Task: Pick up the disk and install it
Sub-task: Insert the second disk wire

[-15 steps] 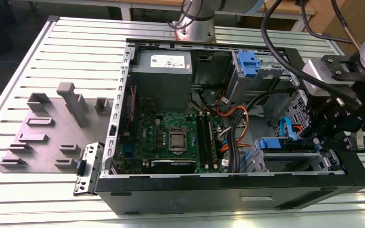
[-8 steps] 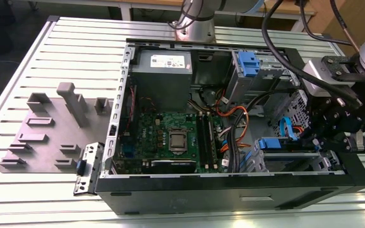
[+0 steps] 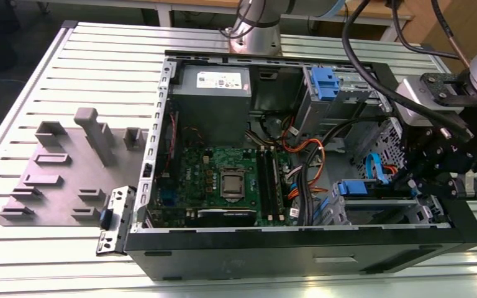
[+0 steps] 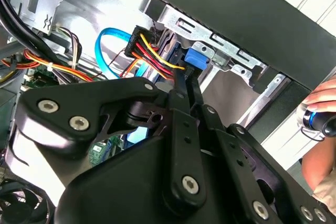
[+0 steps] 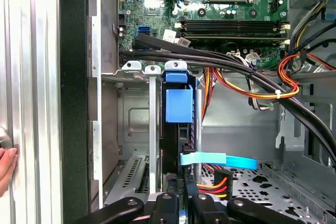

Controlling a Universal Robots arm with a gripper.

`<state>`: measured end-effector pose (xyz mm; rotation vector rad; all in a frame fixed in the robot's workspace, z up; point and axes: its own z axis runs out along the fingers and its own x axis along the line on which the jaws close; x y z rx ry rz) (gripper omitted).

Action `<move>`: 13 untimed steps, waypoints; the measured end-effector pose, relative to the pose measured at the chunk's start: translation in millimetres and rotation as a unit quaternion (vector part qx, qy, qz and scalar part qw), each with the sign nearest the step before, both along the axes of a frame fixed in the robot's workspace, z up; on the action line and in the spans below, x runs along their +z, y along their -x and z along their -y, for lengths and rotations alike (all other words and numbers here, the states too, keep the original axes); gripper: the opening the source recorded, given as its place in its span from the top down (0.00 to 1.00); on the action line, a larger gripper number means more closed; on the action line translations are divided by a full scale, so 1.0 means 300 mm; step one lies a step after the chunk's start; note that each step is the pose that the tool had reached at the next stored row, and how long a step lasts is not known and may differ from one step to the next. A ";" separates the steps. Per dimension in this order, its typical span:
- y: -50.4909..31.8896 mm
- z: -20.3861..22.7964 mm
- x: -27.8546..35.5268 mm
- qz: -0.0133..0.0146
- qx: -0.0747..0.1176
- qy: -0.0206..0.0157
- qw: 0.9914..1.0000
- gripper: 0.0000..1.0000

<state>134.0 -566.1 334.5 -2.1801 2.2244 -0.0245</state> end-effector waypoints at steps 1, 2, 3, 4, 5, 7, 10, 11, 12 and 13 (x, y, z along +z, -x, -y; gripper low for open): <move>0.000 0.000 0.000 0.000 0.000 0.000 1.000 0.84; 0.000 0.000 0.000 0.000 0.000 0.000 1.000 0.84; 0.000 0.000 0.000 0.000 0.000 0.000 1.000 0.84; 0.000 0.000 0.000 0.000 0.000 0.000 1.000 0.84; 0.000 0.000 0.000 0.000 0.000 0.000 1.000 0.84; 0.000 0.000 0.000 0.000 0.000 0.000 1.000 0.84; 0.000 0.000 0.000 0.000 0.000 0.000 1.000 0.83; 0.000 0.000 0.000 0.000 0.000 0.000 1.000 0.83; 0.000 0.000 0.000 0.000 0.000 0.000 1.000 0.83; 0.000 0.000 0.000 0.000 0.000 0.000 1.000 0.76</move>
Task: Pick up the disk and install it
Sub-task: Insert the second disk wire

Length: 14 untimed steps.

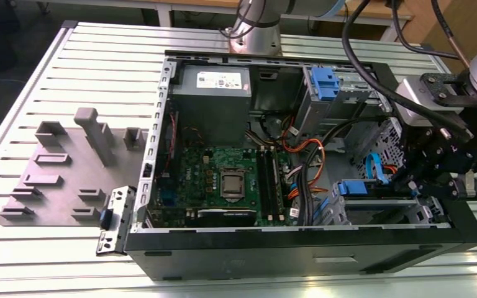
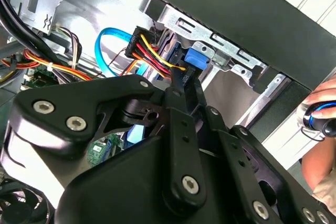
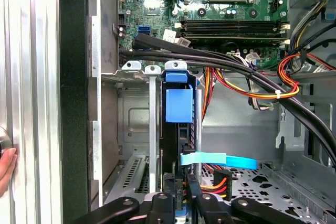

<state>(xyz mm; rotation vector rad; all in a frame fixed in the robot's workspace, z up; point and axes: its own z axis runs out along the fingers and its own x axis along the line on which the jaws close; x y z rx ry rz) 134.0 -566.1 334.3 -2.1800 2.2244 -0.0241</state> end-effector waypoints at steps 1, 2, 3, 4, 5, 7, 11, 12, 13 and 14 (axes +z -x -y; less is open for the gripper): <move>0.000 0.000 0.000 0.000 0.000 0.000 1.000 0.76; -0.001 0.000 0.000 0.000 0.000 0.000 1.000 0.76; -0.004 0.000 0.000 0.000 0.000 0.000 1.000 0.76; -0.007 0.000 0.000 0.000 0.000 0.000 1.000 0.76; -0.009 0.000 0.000 0.000 0.000 0.000 1.000 0.76; -0.011 0.000 0.000 0.000 0.000 0.000 1.000 0.76; -0.011 0.000 0.000 0.000 0.000 0.000 1.000 0.76; -0.011 0.000 0.000 0.000 0.000 0.000 1.000 0.76; -0.011 0.000 -0.001 0.000 0.000 0.000 1.000 0.76; -0.012 0.000 0.000 0.000 0.000 0.000 1.000 0.76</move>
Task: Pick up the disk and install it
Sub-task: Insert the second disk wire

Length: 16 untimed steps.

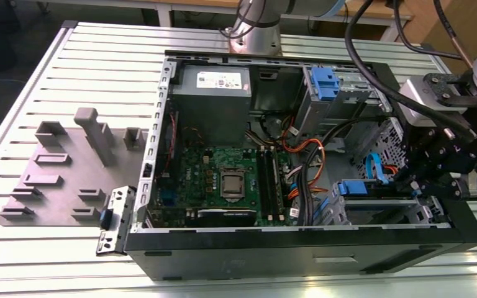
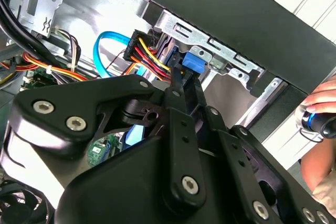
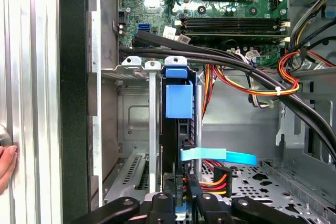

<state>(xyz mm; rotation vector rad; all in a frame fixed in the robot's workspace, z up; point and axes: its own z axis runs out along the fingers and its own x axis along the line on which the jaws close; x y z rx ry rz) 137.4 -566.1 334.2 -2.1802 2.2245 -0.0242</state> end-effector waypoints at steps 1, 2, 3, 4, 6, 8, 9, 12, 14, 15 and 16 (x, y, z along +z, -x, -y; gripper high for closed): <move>0.000 0.000 0.000 0.000 0.000 0.000 1.000 0.76; 0.000 0.000 0.000 0.000 0.000 0.000 1.000 0.78; 0.000 0.000 0.000 0.000 0.000 0.000 1.000 0.84; 0.000 0.000 0.000 0.000 0.000 0.000 1.000 0.84; 0.000 0.000 0.000 0.000 0.000 0.000 1.000 0.84; 0.000 0.000 0.000 0.000 0.000 0.000 1.000 0.84; 0.000 0.000 0.000 0.000 0.000 0.000 1.000 0.84; -0.001 0.000 0.000 0.000 0.000 0.000 1.000 0.84; -0.001 0.000 0.000 0.000 0.000 0.000 1.000 0.84; -0.001 0.000 0.001 0.000 0.000 0.000 1.000 0.84; -0.001 0.000 0.003 0.000 0.000 0.000 1.000 0.84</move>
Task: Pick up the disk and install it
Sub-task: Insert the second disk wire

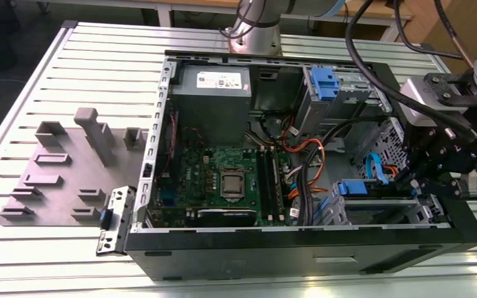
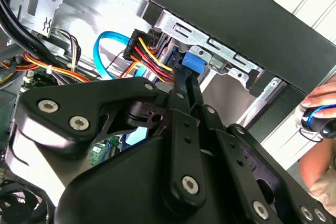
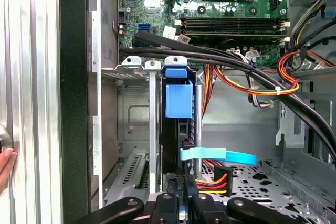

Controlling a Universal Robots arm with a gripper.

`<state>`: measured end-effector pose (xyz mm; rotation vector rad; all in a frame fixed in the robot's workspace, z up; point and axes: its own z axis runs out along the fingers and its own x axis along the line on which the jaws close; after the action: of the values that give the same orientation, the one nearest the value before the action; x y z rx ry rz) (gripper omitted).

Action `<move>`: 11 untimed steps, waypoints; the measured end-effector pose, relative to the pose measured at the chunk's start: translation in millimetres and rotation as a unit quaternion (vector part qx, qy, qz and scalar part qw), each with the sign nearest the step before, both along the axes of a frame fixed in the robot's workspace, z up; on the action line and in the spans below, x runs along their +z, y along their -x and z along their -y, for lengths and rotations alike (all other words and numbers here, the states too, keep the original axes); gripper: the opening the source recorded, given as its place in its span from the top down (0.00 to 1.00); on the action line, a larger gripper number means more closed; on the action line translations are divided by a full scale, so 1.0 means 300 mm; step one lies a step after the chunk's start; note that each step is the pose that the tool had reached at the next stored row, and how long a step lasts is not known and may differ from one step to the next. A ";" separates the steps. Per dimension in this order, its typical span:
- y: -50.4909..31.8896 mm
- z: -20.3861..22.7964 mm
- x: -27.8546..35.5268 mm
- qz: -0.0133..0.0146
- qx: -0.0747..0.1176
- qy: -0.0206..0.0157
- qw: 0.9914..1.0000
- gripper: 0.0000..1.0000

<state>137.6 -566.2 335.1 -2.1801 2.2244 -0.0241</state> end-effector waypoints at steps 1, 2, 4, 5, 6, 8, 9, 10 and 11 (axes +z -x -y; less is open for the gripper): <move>0.000 0.000 0.001 0.000 0.000 0.000 1.000 0.84; 0.000 0.000 0.002 0.000 0.000 0.000 1.000 0.84; 0.000 0.000 0.002 0.000 0.000 0.000 1.000 0.84; 0.000 0.000 0.003 0.000 0.000 0.000 1.000 0.84; 0.001 -0.001 0.003 0.000 0.000 0.000 1.000 0.84; 0.003 -0.003 0.003 0.000 0.000 0.000 1.000 0.84; 0.004 -0.004 0.003 0.000 0.000 0.000 1.000 0.84; 0.005 -0.006 0.003 0.000 0.000 0.000 1.000 0.84; 0.007 -0.007 0.003 0.000 0.000 0.000 1.000 0.84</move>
<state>135.5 -564.2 336.0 -2.1800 2.2245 -0.0241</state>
